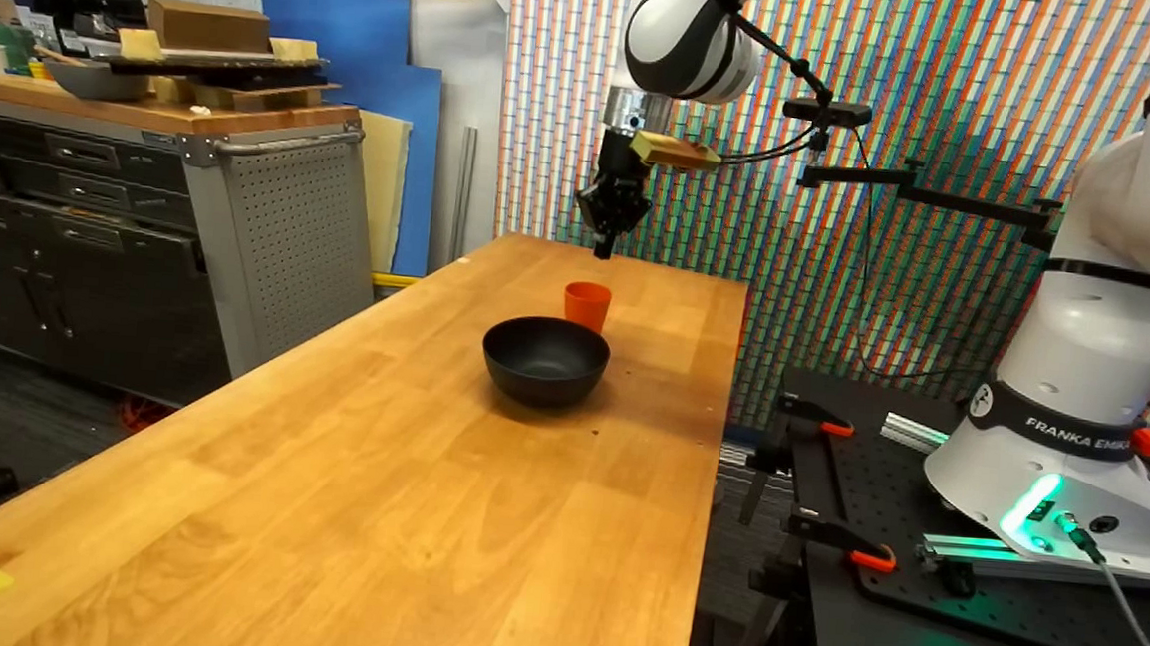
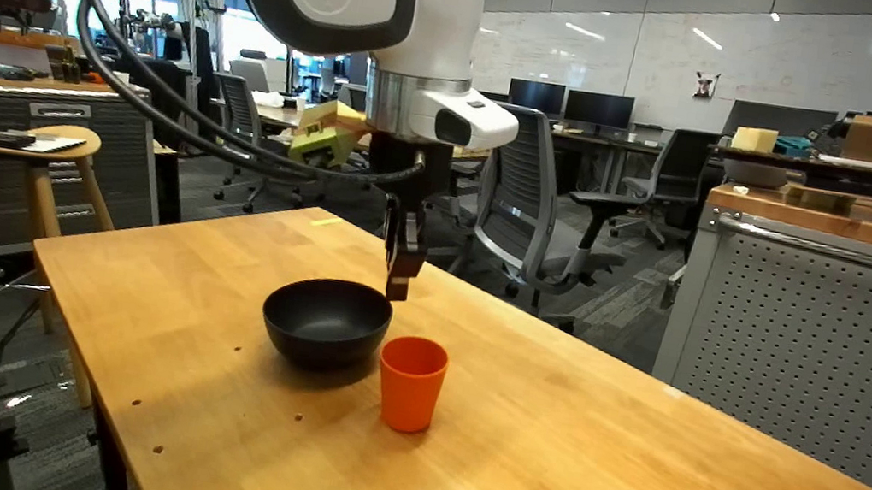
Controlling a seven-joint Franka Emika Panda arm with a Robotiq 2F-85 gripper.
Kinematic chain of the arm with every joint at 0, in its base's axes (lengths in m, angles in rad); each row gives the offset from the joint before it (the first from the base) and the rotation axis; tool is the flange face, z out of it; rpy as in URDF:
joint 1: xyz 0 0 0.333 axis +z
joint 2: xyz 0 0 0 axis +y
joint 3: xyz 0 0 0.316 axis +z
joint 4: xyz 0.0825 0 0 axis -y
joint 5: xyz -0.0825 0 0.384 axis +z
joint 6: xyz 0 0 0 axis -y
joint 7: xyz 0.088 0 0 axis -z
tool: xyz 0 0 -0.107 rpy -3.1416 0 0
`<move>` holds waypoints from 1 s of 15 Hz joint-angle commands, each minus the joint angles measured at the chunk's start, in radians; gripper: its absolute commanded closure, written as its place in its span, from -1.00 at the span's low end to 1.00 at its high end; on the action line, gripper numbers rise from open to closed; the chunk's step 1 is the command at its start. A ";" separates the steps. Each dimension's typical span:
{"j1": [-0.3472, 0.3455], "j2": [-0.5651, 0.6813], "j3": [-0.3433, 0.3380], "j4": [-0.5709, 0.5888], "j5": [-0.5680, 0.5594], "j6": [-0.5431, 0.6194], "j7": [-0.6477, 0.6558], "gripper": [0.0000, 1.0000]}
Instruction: Put the cup in the bowl
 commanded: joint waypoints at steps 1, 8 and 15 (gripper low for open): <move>-0.002 -0.072 -0.001 -0.031 0.009 -0.042 -0.017 0.87; 0.000 -0.037 -0.026 -0.018 -0.113 -0.008 0.095 0.31; 0.004 0.114 -0.057 0.033 -0.154 0.004 0.187 -0.75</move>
